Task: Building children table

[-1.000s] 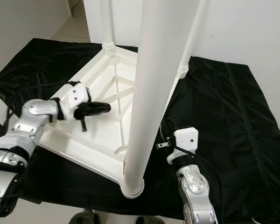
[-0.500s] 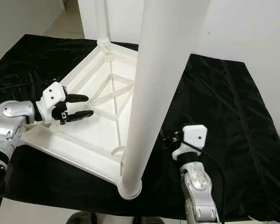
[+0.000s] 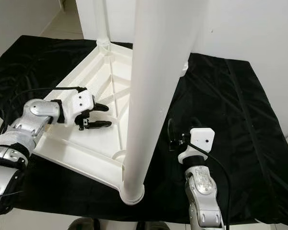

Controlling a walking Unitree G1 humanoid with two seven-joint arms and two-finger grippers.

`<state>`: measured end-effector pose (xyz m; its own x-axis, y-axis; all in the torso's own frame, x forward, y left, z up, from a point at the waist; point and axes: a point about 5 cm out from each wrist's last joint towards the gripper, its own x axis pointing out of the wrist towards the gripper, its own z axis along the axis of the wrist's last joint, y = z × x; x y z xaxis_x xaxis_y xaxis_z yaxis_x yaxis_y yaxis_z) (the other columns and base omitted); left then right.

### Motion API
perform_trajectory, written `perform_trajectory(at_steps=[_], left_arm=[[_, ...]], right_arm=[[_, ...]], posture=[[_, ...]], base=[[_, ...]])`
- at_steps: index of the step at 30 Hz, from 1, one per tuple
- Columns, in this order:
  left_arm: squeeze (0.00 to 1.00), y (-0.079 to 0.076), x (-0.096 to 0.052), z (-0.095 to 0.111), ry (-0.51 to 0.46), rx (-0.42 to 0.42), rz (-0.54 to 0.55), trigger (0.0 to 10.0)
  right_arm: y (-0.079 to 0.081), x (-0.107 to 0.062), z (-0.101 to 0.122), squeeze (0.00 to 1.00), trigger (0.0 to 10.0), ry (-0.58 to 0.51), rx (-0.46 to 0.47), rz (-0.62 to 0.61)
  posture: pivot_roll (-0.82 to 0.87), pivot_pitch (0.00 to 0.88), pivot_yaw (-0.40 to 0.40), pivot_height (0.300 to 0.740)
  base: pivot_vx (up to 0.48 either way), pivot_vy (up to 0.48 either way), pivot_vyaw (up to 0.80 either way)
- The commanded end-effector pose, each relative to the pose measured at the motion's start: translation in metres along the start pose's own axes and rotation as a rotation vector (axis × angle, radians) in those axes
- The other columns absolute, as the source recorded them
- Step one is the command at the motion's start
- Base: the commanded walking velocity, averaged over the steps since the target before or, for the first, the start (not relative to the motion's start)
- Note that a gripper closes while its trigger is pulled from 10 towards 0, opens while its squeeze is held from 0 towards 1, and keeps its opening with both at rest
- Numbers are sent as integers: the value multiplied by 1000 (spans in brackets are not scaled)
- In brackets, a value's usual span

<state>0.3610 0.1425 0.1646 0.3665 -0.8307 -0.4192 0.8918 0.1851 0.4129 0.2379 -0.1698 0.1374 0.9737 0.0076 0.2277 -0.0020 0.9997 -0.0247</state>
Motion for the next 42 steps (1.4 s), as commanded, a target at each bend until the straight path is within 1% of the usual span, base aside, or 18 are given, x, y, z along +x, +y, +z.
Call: perform_trajectory(at_steps=[1,7,11,12,15,16,19,23,25,27,32,36,37,38,39,40,41,42], left_arm=[[0,16,3,-2,35,-10,305,10000],[0,15,10,-7,103,-29,302,10000],[0,19,13,-11,169,-68,351,10000],[0,19,13,-11,169,-68,351,10000],[0,23,16,-12,236,-52,382,10000],[0,23,16,-12,236,-52,382,10000],[0,27,19,-9,289,-24,409,10000],[0,28,20,-8,302,-18,415,10000],[0,34,20,-3,320,17,444,10000],[0,35,21,-1,328,27,444,10000],[0,35,22,1,334,35,432,10000],[0,35,23,0,329,14,427,10000],[0,34,24,1,324,22,411,8196],[0,34,24,1,324,22,411,8196],[0,33,24,1,315,15,393,9569],[0,32,25,3,298,30,359,9569],[0,30,27,5,281,35,338,10000],[0,30,27,5,281,35,338,10000]], right_arm=[[-1,-2,0,0,10000,6,-1,-13],[-1,-1,2,0,10000,1,-9,-7],[-2,0,2,0,10000,0,-14,-9],[-2,0,2,0,10000,0,-14,-9],[-1,0,2,0,10000,0,-16,-10],[-1,0,2,0,10000,0,-16,-10],[1,0,1,0,10000,0,-16,-7],[1,0,1,0,10000,0,-16,-8],[1,1,2,0,10000,-2,-19,-12],[1,0,2,0,10000,-1,-20,-14],[2,-2,1,0,10000,3,-23,-16],[1,-3,2,0,10000,6,-24,-20],[0,-4,2,0,10000,7,-26,-23],[0,-4,2,0,10000,7,-26,-23],[0,-5,2,0,10000,8,-28,-25],[-1,-5,1,0,10000,10,-33,-26],[-2,-5,1,0,10000,13,-40,-27],[-2,-5,1,0,10000,13,-40,-27]], posture=[[37,79,-22,740],[31,74,-18,740],[30,69,-17,740],[30,69,-17,740],[26,65,-14,740],[26,65,-14,740],[21,61,-7,740],[21,58,-6,740],[14,59,0,740],[9,61,0,740],[1,64,2,740],[-4,65,2,740],[-4,65,2,740],[-4,65,2,740],[-9,65,2,740],[-12,65,3,740],[-12,65,3,740],[-12,65,3,740]], base=[[0,0,0],[0,0,0],[0,0,0],[0,0,0],[0,0,0],[0,0,0],[0,0,0],[0,0,0],[0,0,0],[0,0,0],[0,0,0],[0,0,0],[0,0,0],[0,0,0],[0,0,0],[0,0,0],[0,0,0],[0,0,0]])
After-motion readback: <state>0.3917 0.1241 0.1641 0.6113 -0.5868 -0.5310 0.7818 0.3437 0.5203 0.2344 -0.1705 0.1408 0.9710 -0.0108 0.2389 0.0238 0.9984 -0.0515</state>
